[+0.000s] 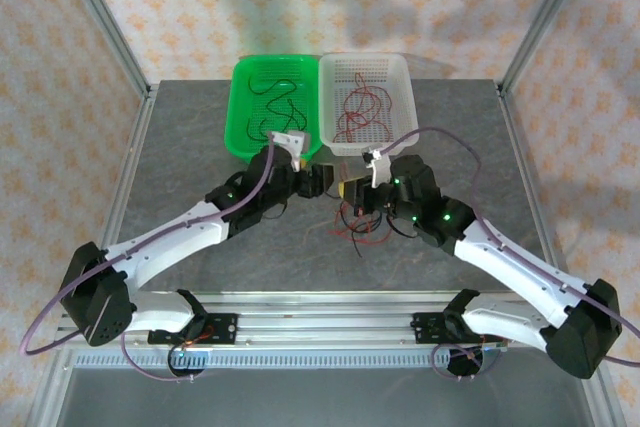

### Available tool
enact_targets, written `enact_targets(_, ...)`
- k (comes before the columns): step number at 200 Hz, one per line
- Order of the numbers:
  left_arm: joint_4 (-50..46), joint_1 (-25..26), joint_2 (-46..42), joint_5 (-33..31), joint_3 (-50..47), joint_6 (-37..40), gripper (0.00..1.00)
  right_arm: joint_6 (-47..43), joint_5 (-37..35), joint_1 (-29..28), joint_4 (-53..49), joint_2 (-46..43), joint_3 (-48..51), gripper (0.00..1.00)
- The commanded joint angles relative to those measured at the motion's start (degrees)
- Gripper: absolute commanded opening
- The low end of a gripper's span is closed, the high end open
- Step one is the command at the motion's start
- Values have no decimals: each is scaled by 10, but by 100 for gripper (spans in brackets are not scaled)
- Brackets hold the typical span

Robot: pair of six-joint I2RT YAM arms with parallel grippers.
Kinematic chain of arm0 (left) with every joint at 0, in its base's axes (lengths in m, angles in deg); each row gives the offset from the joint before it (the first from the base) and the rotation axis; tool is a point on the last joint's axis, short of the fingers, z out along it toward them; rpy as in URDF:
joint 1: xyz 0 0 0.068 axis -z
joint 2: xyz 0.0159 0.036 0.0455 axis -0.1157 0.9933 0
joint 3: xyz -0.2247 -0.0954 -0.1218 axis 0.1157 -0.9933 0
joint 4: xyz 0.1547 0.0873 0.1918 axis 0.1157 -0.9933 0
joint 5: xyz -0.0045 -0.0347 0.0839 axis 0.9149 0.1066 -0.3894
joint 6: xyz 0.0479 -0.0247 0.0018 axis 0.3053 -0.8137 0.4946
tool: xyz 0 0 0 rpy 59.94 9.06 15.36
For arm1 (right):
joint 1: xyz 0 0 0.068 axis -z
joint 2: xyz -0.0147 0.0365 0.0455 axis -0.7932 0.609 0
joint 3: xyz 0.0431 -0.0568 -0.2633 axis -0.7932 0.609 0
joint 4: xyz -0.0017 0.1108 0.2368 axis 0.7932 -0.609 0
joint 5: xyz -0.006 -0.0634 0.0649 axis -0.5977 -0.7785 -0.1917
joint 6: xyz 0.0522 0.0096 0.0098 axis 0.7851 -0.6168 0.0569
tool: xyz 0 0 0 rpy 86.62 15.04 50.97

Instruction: Untangle the cables

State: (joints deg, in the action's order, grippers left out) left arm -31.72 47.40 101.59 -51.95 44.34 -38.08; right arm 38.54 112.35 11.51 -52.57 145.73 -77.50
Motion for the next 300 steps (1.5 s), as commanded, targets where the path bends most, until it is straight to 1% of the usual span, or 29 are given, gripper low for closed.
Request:
enact_targets(1, 46, 16, -6, 19, -31, 29, 75, -65, 76, 6, 23, -15, 4, 0)
enact_targets(33, 101, 27, 9, 34, -83, 18, 73, -100, 124, 18, 29, -19, 4, 0)
enact_targets(63, 182, 34, 20, 53, -133, 9, 73, -112, 182, 43, 49, -30, 17, 0)
enact_targets(91, 226, 38, 39, 70, -148, 8, 73, -117, 224, 60, 59, -37, 24, 0)
enact_targets(110, 248, 41, 59, 96, -146, 8, 73, -120, 235, 63, 60, -37, 22, 0)
enact_targets(132, 295, 49, 84, 138, -148, 4, 76, -125, 258, 62, 60, -34, 11, 0)
enact_targets(143, 311, 51, 104, 153, -145, 3, 82, -125, 265, 63, 62, -34, 7, 0)
enact_targets(155, 314, 56, 130, 158, -136, 4, 84, -124, 268, 62, 64, -35, 2, 0)
enact_targets(172, 316, 59, 167, 156, -122, 4, 85, -120, 271, 63, 66, -34, -4, 0)
enact_targets(206, 303, 63, 219, 130, -97, 8, 83, -104, 257, 63, 77, -41, -5, 0)
enact_targets(220, 282, 62, 232, 102, -89, 12, 81, -91, 245, 63, 86, -47, -7, 0)
enact_targets(249, 248, 64, 250, 44, -88, 15, 77, -58, 198, 62, 102, -68, -15, 0)
enact_targets(300, 225, 63, 274, -21, -114, 7, 75, -21, 124, 62, 102, -102, -42, 0)
